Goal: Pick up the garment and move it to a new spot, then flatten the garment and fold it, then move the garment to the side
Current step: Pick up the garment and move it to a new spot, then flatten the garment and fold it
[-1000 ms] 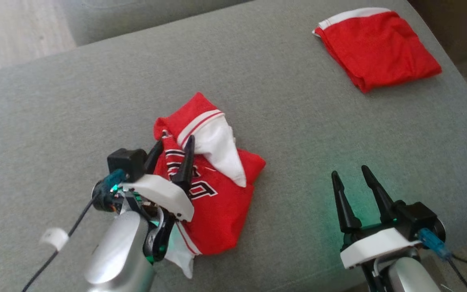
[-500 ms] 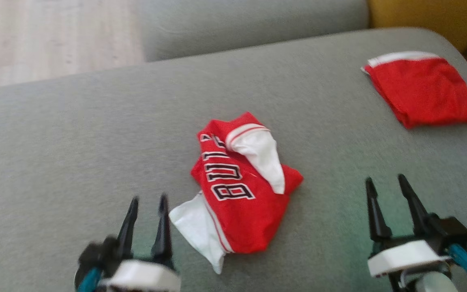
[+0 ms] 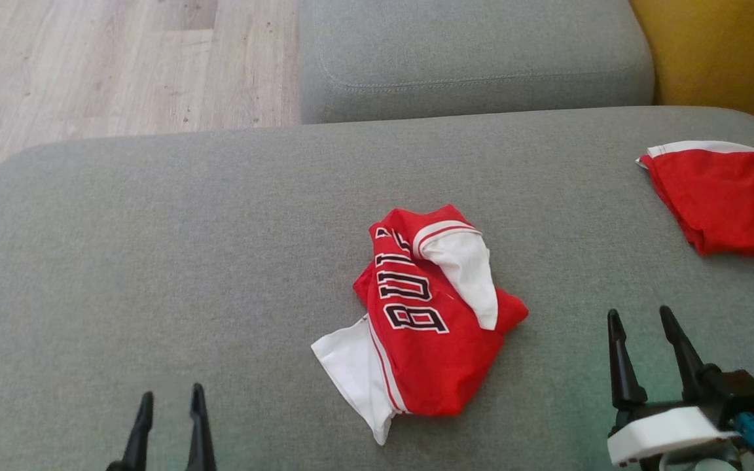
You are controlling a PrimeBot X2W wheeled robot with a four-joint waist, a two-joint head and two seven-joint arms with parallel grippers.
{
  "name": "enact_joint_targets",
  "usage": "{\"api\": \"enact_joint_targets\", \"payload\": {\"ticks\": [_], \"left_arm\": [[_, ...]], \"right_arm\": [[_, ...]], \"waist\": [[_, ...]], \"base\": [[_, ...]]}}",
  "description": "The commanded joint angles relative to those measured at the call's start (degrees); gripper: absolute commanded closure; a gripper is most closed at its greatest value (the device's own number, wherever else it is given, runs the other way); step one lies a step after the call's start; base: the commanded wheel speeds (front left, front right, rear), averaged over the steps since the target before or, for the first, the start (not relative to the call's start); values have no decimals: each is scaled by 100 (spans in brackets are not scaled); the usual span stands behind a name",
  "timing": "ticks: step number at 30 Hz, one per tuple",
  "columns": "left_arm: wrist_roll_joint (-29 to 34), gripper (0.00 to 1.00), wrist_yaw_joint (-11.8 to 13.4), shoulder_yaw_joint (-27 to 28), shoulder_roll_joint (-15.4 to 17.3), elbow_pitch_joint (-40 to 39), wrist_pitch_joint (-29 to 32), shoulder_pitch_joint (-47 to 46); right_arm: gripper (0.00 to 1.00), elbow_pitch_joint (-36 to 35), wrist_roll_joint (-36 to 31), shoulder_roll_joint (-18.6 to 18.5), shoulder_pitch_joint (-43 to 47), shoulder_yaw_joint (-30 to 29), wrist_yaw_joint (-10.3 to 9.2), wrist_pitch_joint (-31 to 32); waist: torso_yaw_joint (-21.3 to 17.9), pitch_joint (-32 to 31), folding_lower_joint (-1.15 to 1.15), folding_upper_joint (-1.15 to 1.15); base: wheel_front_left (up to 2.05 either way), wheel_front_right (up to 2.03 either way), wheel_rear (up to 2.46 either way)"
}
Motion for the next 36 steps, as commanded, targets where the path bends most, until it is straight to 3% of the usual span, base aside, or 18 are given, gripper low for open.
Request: {"api": "enact_joint_targets", "payload": {"ticks": [1, 11, 24, 30, 36], "left_arm": [[87, 0, -60, 266, -24, -211, -69, -106], [586, 0, -458, 787, -267, -466, -70, -28], [765, 0, -638, 929, -370, -434, -71, -63], [847, 0, -715, 533, -377, -429, -71, -472], [908, 0, -797, -189, -372, 491, 367, -1402]], "right_arm": [[0, -124, 18, -28, -61, 115, 43, -63], [0, 18, 129, -28, -60, 365, 43, -63], [0, 89, 166, -28, -98, 471, 43, -63], [0, 83, 153, -28, -172, 538, 43, -63], [0, 54, 164, -28, -308, 678, 43, -63]], "waist": [[2, 1, 1, 0], [-24, 27, 1, 0], [-97, 49, 1, 0], [-193, 125, 1, 0], [-422, 312, 1, 0]], "base": [[0, 0, 0], [0, 0, 0], [0, 0, 0], [0, 0, 0], [0, 0, 0]]}}
